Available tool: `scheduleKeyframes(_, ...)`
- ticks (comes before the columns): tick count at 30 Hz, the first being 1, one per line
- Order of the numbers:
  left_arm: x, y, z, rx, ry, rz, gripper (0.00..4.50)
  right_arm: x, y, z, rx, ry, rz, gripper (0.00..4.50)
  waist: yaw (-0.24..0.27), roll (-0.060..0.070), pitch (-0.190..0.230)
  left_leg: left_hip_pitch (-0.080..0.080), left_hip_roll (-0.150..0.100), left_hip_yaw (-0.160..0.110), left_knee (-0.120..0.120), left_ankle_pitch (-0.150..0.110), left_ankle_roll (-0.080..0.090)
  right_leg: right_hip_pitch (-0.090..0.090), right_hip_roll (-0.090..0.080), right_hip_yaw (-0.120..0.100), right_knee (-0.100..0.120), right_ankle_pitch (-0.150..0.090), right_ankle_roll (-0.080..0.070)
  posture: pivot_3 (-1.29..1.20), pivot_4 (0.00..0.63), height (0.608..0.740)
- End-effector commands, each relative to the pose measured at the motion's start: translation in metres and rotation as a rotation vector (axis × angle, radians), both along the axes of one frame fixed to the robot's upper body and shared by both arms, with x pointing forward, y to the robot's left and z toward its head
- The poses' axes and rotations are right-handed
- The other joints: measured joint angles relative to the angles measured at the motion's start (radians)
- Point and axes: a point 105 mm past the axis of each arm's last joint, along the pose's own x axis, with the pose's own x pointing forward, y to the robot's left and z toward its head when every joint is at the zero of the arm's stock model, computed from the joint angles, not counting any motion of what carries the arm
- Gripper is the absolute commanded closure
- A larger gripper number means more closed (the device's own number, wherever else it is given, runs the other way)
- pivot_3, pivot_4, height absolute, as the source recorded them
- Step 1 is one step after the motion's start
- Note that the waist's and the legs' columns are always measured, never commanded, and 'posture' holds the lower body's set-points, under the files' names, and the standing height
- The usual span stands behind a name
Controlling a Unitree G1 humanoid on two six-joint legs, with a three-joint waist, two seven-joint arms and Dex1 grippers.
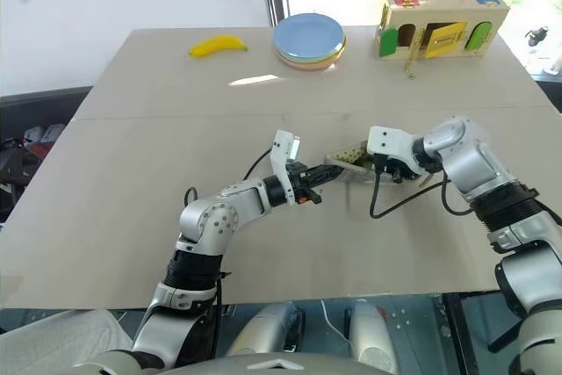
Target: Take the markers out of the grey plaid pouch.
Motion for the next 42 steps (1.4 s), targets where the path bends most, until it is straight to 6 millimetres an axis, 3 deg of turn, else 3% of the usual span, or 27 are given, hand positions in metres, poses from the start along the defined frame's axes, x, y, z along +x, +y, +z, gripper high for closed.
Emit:
scheduleKeyframes(1, 0.002, 0.004, 0.014, -0.038, -0.047, 0.014, 4.5, 0.002, -0.008, 0.004, 0.015, -0.005, -0.041, 3.5, 0.0, 0.0, 0.0, 0.0, 0.0, 0.0, 0.0, 0.0, 0.0, 0.0, 0.0, 0.0, 0.0, 0.0, 0.0, 0.0, 0.15, 0.74)
scheduleKeyframes(7, 0.002, 0.006, 0.011, -0.025, -0.047, 0.019, 4.5, -0.01, 0.015, 0.054, 0.353, 0.072, 0.001, 3.5, 0.0, 0.0, 0.0, 0.0, 0.0, 0.0, 0.0, 0.0, 0.0, 0.0, 0.0, 0.0, 0.0, 0.0, 0.0, 0.0, 0.15, 0.74)
scheduleKeyframes(12, 0.002, 0.007, 0.011, -0.017, -0.052, 0.024, 4.5, -0.054, 0.016, 0.088, 0.587, 0.281, 0.15, 3.5, 0.006, 0.0, 0.0, -0.001, 0.0, -0.001, -0.001, 0.0, 0.0, 0.0, 0.0, -0.001, -0.001, 0.0, 0.0, 0.0, 0.15, 0.74)
scheduleKeyframes(17, 0.002, 0.006, 0.01, -0.013, -0.053, 0.02, 4.5, -0.054, 0.021, 0.095, 0.733, 0.398, -0.003, 3.5, 0.006, 0.0, 0.0, -0.001, 0.0, -0.001, -0.001, 0.0, 0.0, 0.0, 0.0, -0.001, -0.001, 0.0, 0.0, 0.0, 0.15, 0.74)
scheduleKeyframes(20, 0.002, 0.005, 0.01, -0.009, -0.053, 0.018, 4.5, -0.057, 0.021, 0.102, 0.807, 0.416, -0.001, 3.5, 0.008, 0.0, 0.0, -0.001, 0.0, -0.001, -0.001, 0.0, 0.0, 0.0, 0.0, -0.001, 0.0, 0.0, 0.0, 0.0, 0.15, 0.74)
scheduleKeyframes(24, 0.002, 0.006, 0.01, -0.008, -0.054, 0.02, 4.5, -0.057, 0.022, 0.144, 1.061, 0.408, 0.065, 3.5, 0.009, 0.0, 0.0, -0.001, 0.0, -0.001, -0.001, 0.0, 0.0, 0.0, -0.001, 0.0, -0.001, 0.0, 0.0, 0.0, 0.15, 0.74)
scheduleKeyframes(28, 0.004, 0.01, 0.01, -0.006, -0.055, 0.041, 4.5, -0.037, 0.01, 0.178, 1.305, 0.31, -0.01, 3.5, 0.013, 0.0, 0.0, -0.001, 0.0, -0.001, -0.001, 0.0, 0.0, 0.0, 0.0, 0.0, 0.0, 0.0, 0.0, 0.0, 0.15, 0.74)
scheduleKeyframes(30, 0.005, 0.014, 0.012, -0.004, -0.061, 0.057, 4.5, -0.027, 0.002, 0.169, 1.247, 0.223, -0.1, 3.5, 0.019, 0.0, 0.0, -0.001, 0.0, -0.001, -0.001, 0.0, 0.0, 0.0, -0.001, 0.0, 0.0, 0.0, 0.0, 0.0, 0.15, 0.74)
scheduleKeyframes(33, 0.005, 0.025, 0.017, 0.012, -0.09, 0.084, 4.5, -0.029, -0.015, 0.123, 0.854, 0.091, -0.158, 3.5, 0.03, -0.001, 0.0, -0.002, 0.0, -0.002, -0.001, 0.0, 0.0, 0.0, -0.001, -0.002, -0.001, 0.0, 0.0, 0.0, 0.15, 0.74)
scheduleKeyframes(35, 0.004, 0.032, 0.023, 0.029, -0.126, 0.098, 4.5, -0.033, -0.025, 0.106, 0.666, 0.025, -0.139, 3.5, 0.024, 0.0, 0.001, -0.003, -0.001, -0.001, -0.001, 0.0, 0.0, -0.002, -0.001, -0.002, -0.002, 0.0, 0.0, 0.0, 0.15, 0.74)
scheduleKeyframes(39, 0.0, 0.042, 0.035, 0.046, -0.174, 0.119, 4.5, -0.029, -0.044, 0.099, 0.534, -0.043, -0.185, 3.5, 0.004, 0.001, 0.001, -0.002, 0.0, 0.003, -0.001, 0.0, 0.0, -0.003, 0.0, 0.002, 0.0, 0.0, 0.0, 0.0, 0.15, 0.74)
scheduleKeyframes(42, -0.002, 0.049, 0.039, 0.054, -0.185, 0.135, 4.5, -0.034, -0.078, 0.066, 0.352, 0.029, -0.321, 3.5, 0.007, 0.001, 0.001, -0.001, 0.001, 0.002, -0.001, 0.0, 0.0, -0.002, 0.0, 0.001, 0.0, 0.0, 0.0, 0.0, 0.15, 0.74)
